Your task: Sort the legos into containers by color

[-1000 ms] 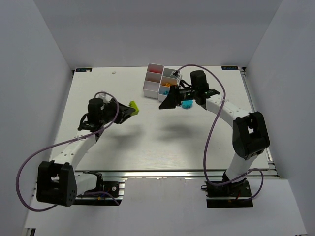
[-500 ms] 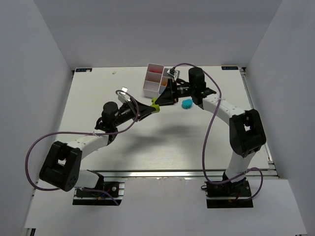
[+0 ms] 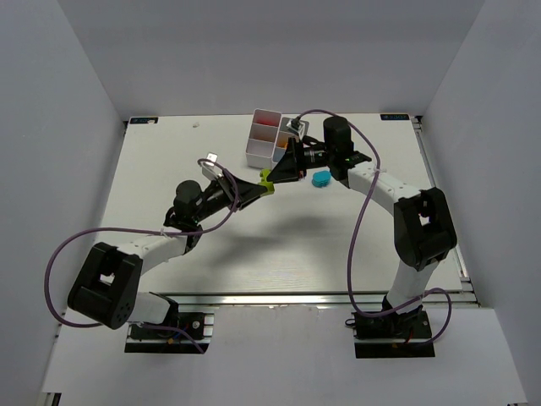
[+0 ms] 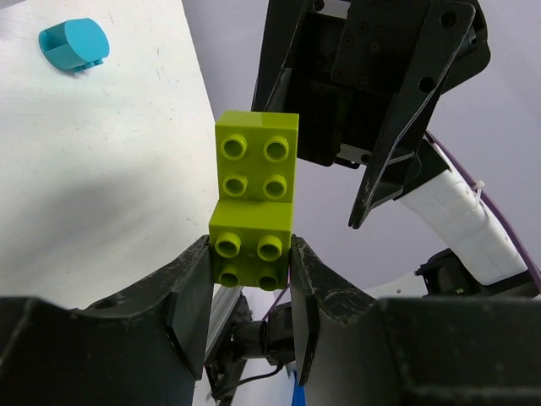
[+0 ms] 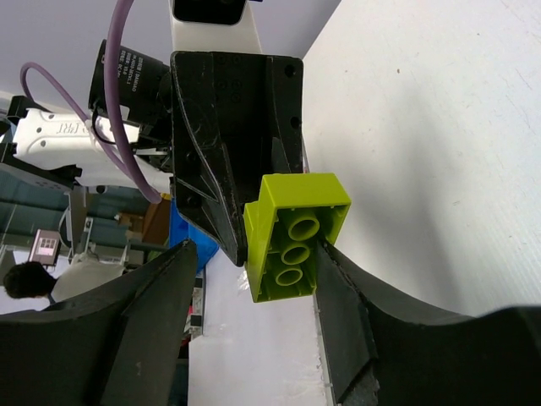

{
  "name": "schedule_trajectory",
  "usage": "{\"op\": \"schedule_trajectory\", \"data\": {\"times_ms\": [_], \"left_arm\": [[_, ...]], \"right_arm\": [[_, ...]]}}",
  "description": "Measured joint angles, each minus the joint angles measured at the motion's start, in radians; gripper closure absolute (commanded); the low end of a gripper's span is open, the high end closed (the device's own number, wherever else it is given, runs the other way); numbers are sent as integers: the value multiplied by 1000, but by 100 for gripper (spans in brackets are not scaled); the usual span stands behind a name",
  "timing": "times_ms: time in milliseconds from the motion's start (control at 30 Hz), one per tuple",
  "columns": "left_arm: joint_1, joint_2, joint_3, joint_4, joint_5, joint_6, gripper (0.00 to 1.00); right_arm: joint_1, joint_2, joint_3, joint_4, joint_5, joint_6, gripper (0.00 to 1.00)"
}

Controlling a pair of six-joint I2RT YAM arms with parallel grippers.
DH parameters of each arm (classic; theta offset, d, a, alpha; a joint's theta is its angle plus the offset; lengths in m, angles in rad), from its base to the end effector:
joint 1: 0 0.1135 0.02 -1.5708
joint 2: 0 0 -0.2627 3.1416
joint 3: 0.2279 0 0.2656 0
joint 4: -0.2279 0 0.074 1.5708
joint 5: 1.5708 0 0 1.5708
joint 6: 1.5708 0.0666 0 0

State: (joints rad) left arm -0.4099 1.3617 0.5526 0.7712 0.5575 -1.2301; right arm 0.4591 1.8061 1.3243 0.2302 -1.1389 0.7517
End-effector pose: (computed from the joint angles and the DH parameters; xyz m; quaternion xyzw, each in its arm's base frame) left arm 0.2775 -0.1590 0.2197 -0.1011 0.7112 -0.6228 0.3100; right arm 0.3649 0.2479 0.2769 -0.2298 0.7066 0.6441 0.1819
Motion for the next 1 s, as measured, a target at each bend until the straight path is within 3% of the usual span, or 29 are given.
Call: {"op": "schedule_trajectory", "data": {"times_ms": [333,500,733,1000], "left_arm": [[-3,-5,-8,8,-10,-6,100],[-6,-32,-8,-70,-45,29,100],[-13,-90,-7,-135,-67,89,100],[-13,-90,-7,-126,-67,85,100]], "right_arm": [[0,2,0,3,-10,-18,35],[2,-3,2,-70,35,-124,28],[2,-11,2,-164,124,-236,28],[2,-12,-2,-122,101,-184,30]]}}
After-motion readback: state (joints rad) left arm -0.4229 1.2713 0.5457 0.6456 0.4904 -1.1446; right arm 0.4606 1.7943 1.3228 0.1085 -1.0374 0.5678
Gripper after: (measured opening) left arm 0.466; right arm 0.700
